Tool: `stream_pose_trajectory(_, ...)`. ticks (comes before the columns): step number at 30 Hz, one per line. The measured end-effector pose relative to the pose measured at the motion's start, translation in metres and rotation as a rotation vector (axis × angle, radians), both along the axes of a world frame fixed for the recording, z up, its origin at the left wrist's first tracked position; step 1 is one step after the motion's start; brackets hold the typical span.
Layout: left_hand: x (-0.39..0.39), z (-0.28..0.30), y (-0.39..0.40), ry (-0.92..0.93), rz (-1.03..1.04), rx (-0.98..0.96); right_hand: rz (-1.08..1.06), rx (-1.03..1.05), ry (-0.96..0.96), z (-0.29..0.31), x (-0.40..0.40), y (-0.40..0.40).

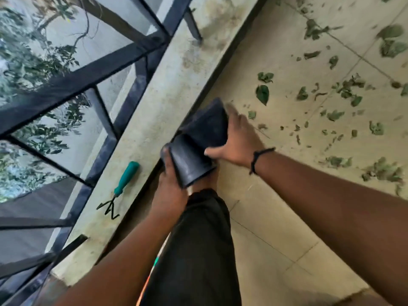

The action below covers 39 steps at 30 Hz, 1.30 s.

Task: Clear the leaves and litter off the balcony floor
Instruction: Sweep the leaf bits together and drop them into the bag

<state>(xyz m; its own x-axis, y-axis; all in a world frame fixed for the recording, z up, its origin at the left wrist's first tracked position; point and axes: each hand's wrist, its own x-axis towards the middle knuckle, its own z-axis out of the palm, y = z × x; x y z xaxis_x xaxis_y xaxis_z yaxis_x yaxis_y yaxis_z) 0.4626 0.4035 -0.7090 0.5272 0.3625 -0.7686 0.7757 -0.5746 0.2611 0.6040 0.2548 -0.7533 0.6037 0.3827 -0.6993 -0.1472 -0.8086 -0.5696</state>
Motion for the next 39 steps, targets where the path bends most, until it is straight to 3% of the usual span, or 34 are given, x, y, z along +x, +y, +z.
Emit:
stream_pose_trajectory(4, -0.105, 0.013, 0.043, 0.049, 0.096, 0.090, 0.398, 0.085, -0.044, 0.015, -0.076, 0.054)
stream_pose_trajectory(8, -0.153, 0.003, 0.065, 0.244, 0.107, 0.107, 0.613, 0.155, 0.068, -0.003, -0.123, 0.098)
stream_pose_trajectory(15, -0.127, -0.029, 0.089, 0.452, 0.194, -0.019, 0.761, 0.021, 0.341, -0.018, -0.140, 0.109)
stream_pose_trajectory(19, -0.104, -0.036, 0.093, 0.478, 0.217, -0.012, 0.791, -0.004, 0.331, -0.014, -0.123, 0.095)
stream_pose_trajectory(21, -0.099, -0.038, 0.094, 0.502, 0.228, 0.021, 0.815, -0.061, 0.199, -0.018, -0.106, 0.088)
stream_pose_trajectory(23, -0.097, -0.039, 0.091, 0.489, 0.234, 0.057, 0.859, -0.151, -0.051, -0.018, -0.083, 0.072)
stream_pose_trajectory(26, -0.090, -0.035, 0.082, 0.444, 0.214, 0.153, 0.617, -0.105, -0.044, -0.027, -0.056, 0.029)
stream_pose_trajectory(29, -0.067, -0.024, 0.059, 0.224, 0.137, 0.258, 0.496, -0.302, -0.148, -0.052, -0.038, -0.016)
stream_pose_trajectory(34, 0.028, -0.008, 0.017, -0.177, -0.283, 0.332, 0.419, -0.450, -0.212, -0.084, -0.027, -0.045)
stream_pose_trajectory(39, 0.153, -0.058, -0.001, -0.248, -0.658, 0.354, 0.263, -0.414, -0.214, -0.098, -0.012, -0.045)
